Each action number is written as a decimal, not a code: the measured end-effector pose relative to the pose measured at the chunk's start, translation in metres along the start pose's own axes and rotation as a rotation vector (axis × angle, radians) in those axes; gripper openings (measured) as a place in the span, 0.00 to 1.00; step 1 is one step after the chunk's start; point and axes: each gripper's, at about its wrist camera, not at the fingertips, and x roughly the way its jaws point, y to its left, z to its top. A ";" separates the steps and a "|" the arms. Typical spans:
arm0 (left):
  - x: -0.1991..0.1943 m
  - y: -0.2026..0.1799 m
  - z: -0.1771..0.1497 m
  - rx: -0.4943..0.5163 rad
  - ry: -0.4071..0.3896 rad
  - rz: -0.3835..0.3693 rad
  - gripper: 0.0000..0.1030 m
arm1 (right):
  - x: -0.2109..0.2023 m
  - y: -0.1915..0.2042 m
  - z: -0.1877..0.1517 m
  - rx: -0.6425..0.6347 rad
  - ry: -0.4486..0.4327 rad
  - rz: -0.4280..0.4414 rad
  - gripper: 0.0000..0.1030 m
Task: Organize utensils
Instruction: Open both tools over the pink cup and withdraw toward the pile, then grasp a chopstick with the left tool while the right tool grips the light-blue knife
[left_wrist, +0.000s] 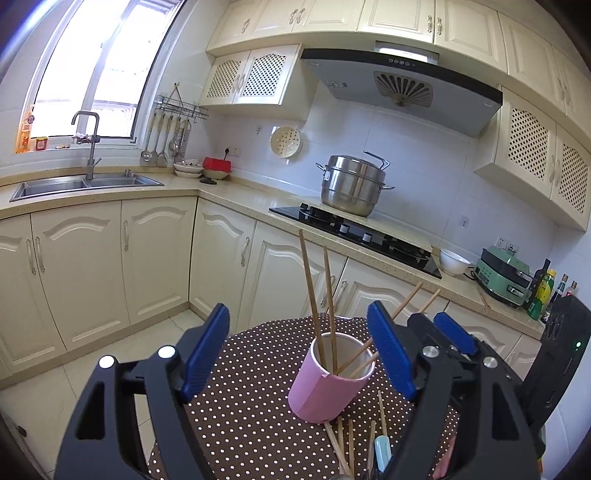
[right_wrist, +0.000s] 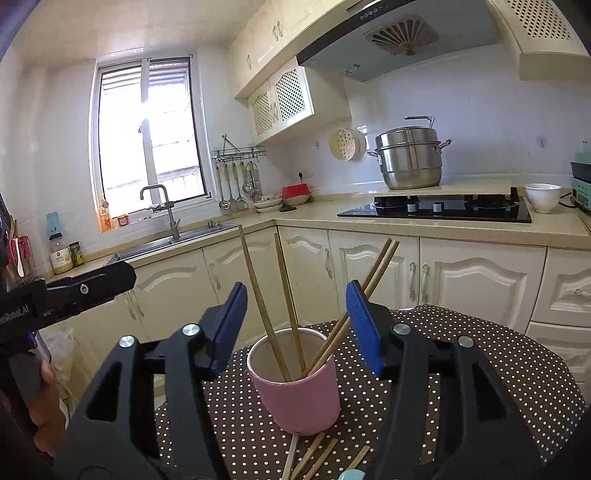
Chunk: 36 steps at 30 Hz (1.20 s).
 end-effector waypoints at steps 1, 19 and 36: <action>-0.002 -0.001 -0.001 0.002 0.001 -0.001 0.73 | -0.003 0.000 0.001 0.002 0.000 0.000 0.64; -0.009 -0.016 -0.046 0.006 0.284 -0.081 0.75 | -0.070 -0.016 -0.024 -0.028 0.114 -0.068 0.75; 0.039 -0.023 -0.154 -0.037 0.717 -0.101 0.74 | -0.080 -0.045 -0.097 0.063 0.329 -0.098 0.75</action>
